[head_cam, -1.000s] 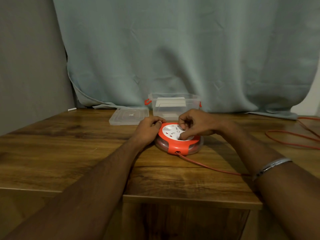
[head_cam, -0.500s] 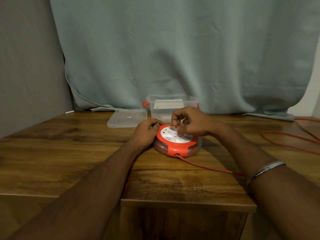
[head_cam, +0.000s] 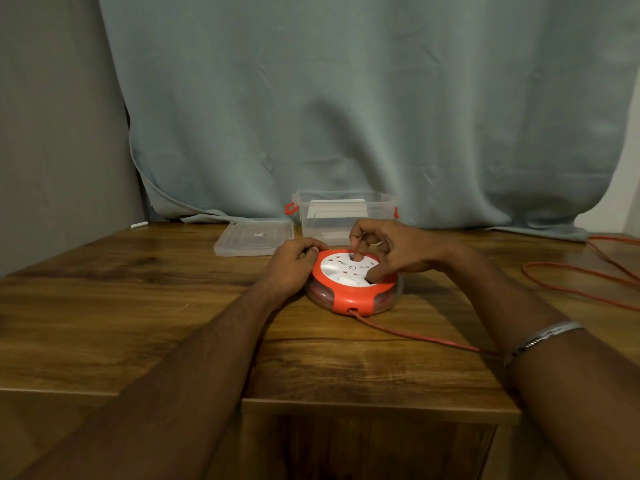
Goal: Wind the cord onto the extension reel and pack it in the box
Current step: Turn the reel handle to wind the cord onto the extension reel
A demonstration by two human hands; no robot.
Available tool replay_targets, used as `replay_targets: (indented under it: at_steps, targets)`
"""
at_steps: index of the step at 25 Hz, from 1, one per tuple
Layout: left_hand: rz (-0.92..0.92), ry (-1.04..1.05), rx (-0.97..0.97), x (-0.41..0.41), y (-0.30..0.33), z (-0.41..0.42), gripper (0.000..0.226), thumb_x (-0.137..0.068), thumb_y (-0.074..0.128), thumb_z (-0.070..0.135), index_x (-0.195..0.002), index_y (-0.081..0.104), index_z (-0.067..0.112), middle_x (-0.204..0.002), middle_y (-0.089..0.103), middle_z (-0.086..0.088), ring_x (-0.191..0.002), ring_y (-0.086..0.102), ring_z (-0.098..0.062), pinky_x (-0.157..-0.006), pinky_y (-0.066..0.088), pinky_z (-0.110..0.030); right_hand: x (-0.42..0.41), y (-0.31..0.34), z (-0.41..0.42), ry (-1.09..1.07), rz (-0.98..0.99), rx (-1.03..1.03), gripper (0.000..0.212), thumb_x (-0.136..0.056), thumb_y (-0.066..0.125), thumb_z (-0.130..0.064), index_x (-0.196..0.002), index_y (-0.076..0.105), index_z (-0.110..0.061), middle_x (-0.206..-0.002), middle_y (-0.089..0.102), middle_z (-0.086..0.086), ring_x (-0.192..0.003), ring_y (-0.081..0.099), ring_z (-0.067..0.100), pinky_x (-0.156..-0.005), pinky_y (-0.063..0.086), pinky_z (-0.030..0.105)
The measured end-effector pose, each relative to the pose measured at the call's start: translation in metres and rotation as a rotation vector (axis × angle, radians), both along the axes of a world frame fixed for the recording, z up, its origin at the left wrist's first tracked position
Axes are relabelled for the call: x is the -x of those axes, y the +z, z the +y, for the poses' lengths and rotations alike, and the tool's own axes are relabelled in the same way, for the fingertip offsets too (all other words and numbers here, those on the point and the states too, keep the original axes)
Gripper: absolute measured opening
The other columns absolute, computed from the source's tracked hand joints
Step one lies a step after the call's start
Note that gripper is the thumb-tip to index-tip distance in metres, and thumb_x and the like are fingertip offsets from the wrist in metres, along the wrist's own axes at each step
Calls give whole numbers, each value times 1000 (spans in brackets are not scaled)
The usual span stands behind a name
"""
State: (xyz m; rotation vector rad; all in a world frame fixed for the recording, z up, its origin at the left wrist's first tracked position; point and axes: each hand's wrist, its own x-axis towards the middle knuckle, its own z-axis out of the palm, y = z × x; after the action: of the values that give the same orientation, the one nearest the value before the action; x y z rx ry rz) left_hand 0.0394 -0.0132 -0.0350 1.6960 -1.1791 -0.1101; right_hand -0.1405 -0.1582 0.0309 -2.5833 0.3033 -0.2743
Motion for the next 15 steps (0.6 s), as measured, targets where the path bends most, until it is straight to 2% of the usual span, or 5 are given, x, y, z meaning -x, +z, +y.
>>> replay_targets:
  at_steps: [3, 6, 8, 11, 15]
  targets:
    - [10, -2, 0, 0, 0, 0, 32, -105, 42, 18, -125, 66, 16, -127, 66, -6, -111, 63, -17, -89, 56, -29, -1, -2, 3, -6, -32, 42, 45, -75, 89, -12, -108, 59, -19, -106, 74, 9, -94, 67, 14, -59, 47, 8]
    - [7, -6, 6, -1, 0, 1, 32, -105, 42, 18, -124, 67, 16, -124, 67, -5, -109, 63, -16, -89, 56, -28, -4, -4, 9, -26, -43, 108, 34, -73, 91, -25, -92, 64, -18, -84, 72, 6, -75, 64, 15, -63, 49, 32]
    - [3, -9, 13, -1, 0, 1, 31, -104, 42, 18, -124, 67, 15, -123, 68, -5, -108, 63, -16, -89, 56, -29, -6, -6, 12, -27, -36, 159, 28, -74, 88, -33, -77, 65, -17, -65, 64, -6, -61, 56, 4, -60, 46, 30]
    - [4, -19, 15, 0, -1, 1, 31, -104, 43, 18, -124, 67, 14, -123, 68, -6, -109, 64, -18, -93, 57, -34, -10, -9, 17, -27, -50, 179, 41, -79, 84, -41, -59, 63, -12, -52, 56, -8, -51, 50, 3, -52, 39, 18]
    - [1, -29, 26, 0, 0, 1, 31, -104, 43, 16, -123, 68, 13, -120, 70, -8, -108, 65, -20, -95, 56, -38, -9, -4, 22, -1, -164, 182, 30, -90, 78, -22, -61, 71, -16, -54, 63, 1, -52, 51, 6, -55, 41, 25]
